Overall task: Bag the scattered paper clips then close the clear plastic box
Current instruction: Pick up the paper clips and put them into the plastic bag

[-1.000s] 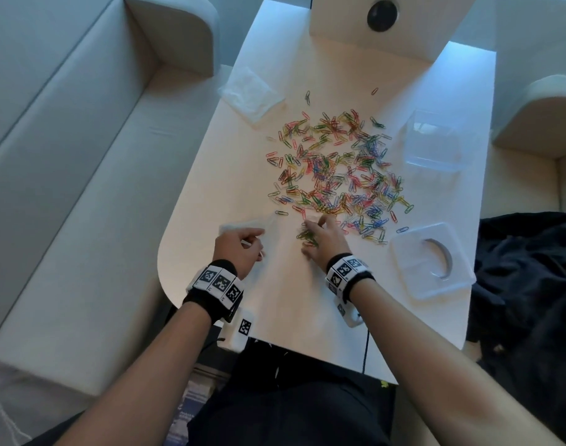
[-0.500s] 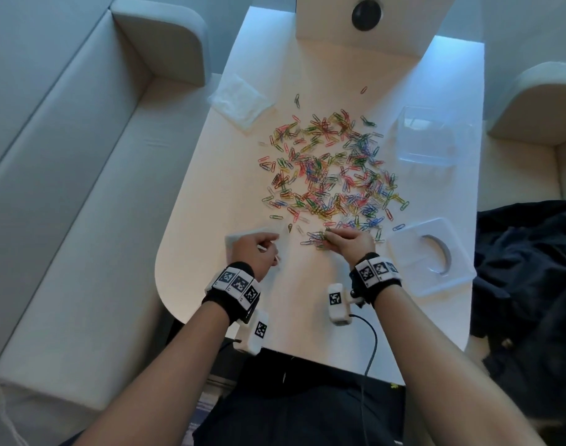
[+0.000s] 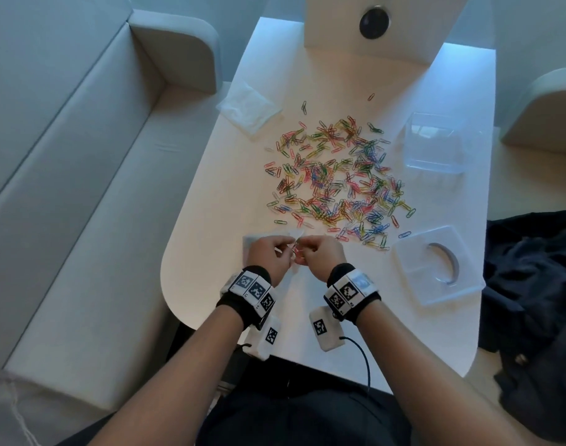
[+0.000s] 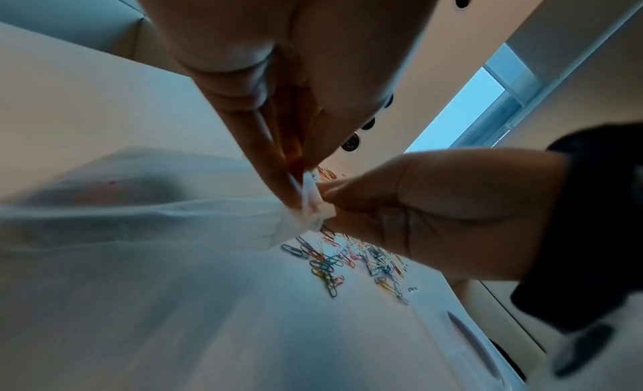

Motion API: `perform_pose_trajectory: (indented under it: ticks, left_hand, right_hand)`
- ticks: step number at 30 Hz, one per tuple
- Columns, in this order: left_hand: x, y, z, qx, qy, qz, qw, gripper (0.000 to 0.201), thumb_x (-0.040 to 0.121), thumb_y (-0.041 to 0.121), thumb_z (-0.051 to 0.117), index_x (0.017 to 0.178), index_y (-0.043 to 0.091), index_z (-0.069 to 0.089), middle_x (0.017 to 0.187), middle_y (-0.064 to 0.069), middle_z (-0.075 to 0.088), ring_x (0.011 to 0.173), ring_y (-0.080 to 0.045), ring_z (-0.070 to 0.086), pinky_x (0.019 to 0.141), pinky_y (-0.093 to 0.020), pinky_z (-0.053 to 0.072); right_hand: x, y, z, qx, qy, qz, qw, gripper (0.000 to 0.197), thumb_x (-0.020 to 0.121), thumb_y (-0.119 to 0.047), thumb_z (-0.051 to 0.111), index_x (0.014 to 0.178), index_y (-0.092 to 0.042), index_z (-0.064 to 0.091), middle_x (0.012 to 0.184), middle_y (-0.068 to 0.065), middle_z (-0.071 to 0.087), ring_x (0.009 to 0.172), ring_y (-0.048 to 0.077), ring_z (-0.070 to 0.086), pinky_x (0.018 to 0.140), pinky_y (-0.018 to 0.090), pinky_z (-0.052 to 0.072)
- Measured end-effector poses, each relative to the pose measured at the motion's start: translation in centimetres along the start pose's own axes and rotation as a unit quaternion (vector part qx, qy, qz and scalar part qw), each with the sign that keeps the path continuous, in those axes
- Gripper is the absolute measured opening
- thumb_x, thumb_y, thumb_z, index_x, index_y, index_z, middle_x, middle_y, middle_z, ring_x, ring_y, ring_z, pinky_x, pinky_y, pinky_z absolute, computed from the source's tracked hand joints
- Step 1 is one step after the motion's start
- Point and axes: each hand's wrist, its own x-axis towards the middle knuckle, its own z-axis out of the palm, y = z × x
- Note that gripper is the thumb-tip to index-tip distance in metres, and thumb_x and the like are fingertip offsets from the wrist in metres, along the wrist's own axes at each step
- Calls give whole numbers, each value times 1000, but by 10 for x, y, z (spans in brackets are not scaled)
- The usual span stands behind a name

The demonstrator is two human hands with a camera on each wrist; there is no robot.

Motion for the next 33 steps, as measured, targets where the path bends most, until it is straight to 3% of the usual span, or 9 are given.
perform_pose_trajectory:
  ticks: [4, 8, 11, 17, 20, 23, 26, 31, 33]
  left_hand:
    - [0, -1, -13, -2, 8, -10, 1000, 25, 89, 8, 59, 107, 17, 74, 82, -1, 73, 72, -16, 72, 80, -27, 58]
    - [5, -2, -31, 11, 32, -16, 999, 25, 86, 9, 59, 101, 19, 76, 78, -1, 74, 67, -13, 69, 76, -20, 56]
    - [13, -7, -47, -4, 37, -19, 999, 23, 86, 10, 60, 103, 17, 75, 75, 1, 72, 61, -9, 67, 70, -16, 55]
    - [36, -2, -102, -15, 79, 6, 997, 23, 82, 12, 60, 90, 26, 76, 71, 4, 70, 65, -17, 70, 74, -26, 58]
    - [51, 1, -134, -17, 109, 20, 994, 19, 77, 16, 62, 82, 28, 76, 68, 2, 70, 65, -20, 70, 71, -26, 58]
    - [65, 3, -155, -18, 135, 31, 990, 17, 77, 14, 63, 81, 26, 75, 66, -1, 69, 59, -19, 70, 68, -26, 58]
    - [79, 1, -164, -13, 142, 35, 989, 15, 78, 15, 63, 83, 25, 73, 66, -1, 68, 57, -20, 69, 67, -27, 57]
    - [92, -6, -152, -8, 119, 20, 993, 11, 81, 18, 65, 83, 26, 72, 67, -2, 69, 58, -18, 69, 67, -29, 57]
    - [93, -6, -142, -17, 106, 10, 994, 10, 82, 18, 66, 84, 25, 72, 69, -3, 69, 57, -16, 69, 65, -27, 57]
  right_hand:
    - [0, -22, 2, -227, -12, -101, 969, 14, 83, 4, 62, 79, -2, 73, 80, 10, 71, 78, 28, 72, 72, 39, 61]
    - [-1, -47, 2, -349, -76, -139, 924, 16, 89, -10, 63, 94, -12, 78, 91, 3, 75, 82, 15, 70, 80, 24, 55]
    - [3, -67, 10, -360, -146, -191, 901, 18, 88, -14, 63, 96, -19, 78, 90, 0, 76, 79, 14, 69, 81, 28, 57]
    - [54, -118, 8, -175, -33, -197, 964, 28, 87, -1, 54, 91, -17, 76, 92, 2, 75, 74, 19, 73, 72, 33, 61]
    - [98, -129, 13, -389, -32, -220, 894, 34, 90, -13, 57, 123, -21, 65, 130, 1, 62, 109, 22, 63, 94, 25, 48]
    - [133, -125, 24, -555, -91, -223, 796, 73, 86, -38, 67, 149, -24, 33, 158, 5, 27, 142, 29, 30, 116, 41, 25]
    - [154, -110, 32, -667, -95, -203, 711, 97, 74, -56, 72, 151, -33, 19, 160, 1, 14, 145, 35, 16, 113, 61, 22]
    - [156, -95, 27, -634, -76, -266, 722, 31, 93, -12, 53, 123, -13, 60, 133, 11, 50, 118, 33, 47, 93, 46, 50]
    - [158, -89, 23, -616, -69, -288, 730, 27, 92, 2, 47, 109, -5, 68, 114, 12, 59, 102, 29, 56, 86, 39, 53]
